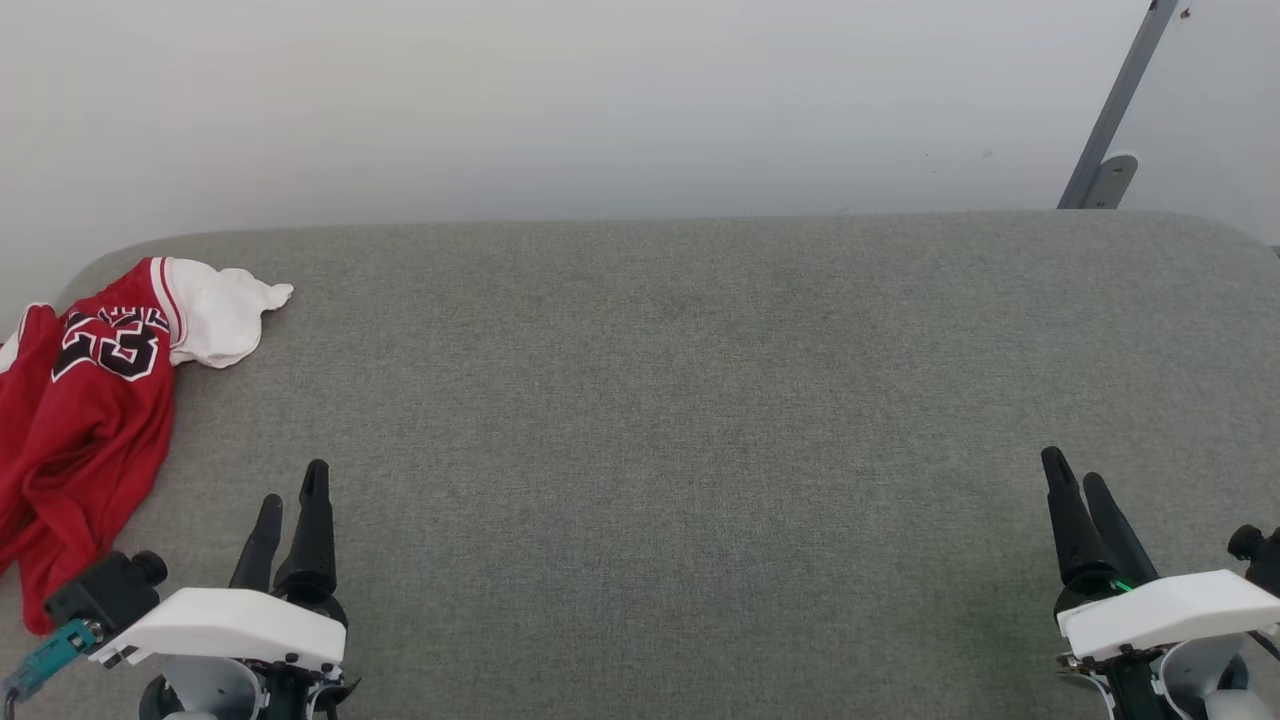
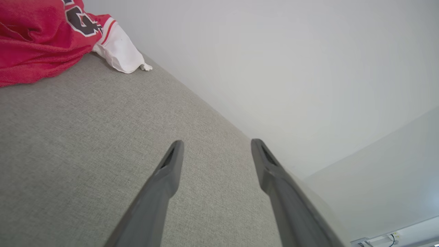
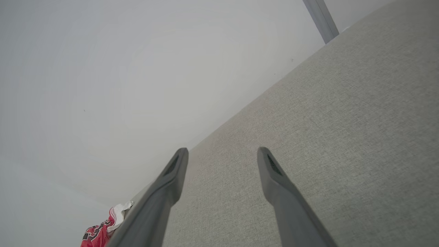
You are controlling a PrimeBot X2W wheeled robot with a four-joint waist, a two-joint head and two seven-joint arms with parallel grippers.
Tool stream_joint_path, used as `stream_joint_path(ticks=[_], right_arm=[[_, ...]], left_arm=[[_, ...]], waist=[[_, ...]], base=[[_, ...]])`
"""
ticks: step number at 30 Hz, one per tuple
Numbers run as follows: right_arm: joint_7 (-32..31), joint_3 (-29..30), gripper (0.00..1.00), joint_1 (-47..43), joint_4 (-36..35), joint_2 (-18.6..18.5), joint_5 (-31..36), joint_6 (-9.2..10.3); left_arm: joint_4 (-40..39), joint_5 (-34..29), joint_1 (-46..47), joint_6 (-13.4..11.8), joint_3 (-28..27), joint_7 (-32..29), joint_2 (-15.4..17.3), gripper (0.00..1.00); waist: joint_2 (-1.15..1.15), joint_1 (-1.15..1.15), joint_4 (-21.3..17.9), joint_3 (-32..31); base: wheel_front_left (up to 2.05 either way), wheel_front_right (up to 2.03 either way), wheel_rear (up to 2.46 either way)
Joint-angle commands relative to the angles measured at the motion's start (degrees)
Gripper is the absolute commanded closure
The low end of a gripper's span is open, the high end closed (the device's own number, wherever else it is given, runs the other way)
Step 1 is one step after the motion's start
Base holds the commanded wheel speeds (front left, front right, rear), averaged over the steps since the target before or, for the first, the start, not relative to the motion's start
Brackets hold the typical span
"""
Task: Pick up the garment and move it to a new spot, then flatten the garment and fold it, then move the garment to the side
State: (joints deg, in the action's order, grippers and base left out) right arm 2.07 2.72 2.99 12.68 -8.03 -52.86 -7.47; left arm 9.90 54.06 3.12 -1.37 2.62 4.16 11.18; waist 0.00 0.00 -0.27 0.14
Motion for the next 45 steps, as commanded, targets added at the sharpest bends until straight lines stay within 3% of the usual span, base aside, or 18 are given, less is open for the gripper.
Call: stream_joint_path(ticks=[1,24,45], right_arm=[[0.7,-0.1,0.00,1.1,-0.8,-0.7,1.7,-0.02],[5.1,-0.8,0.00,1.3,-1.2,-2.6,15.2,-0.02],[8.5,-1.1,0.00,0.2,-1.4,-3.7,24.7,-0.03]], left_arm=[[-1.0,-1.9,0.7,0.5,-0.2,0.7,0.6,0.00],[-2.5,-18.6,-0.5,3.3,-1.2,4.6,-0.5,0.00],[-3.1,-29.9,-1.7,4.9,-2.4,7.3,-1.6,0.00]], waist=[[0.00,0.00,0.0,0.0],[0.00,0.00,0.1,-0.2],[0.00,0.00,0.1,-0.3]], base=[[0.00,0.00,0.00],[0.00,0.00,0.00],[0.00,0.00,0.00]])
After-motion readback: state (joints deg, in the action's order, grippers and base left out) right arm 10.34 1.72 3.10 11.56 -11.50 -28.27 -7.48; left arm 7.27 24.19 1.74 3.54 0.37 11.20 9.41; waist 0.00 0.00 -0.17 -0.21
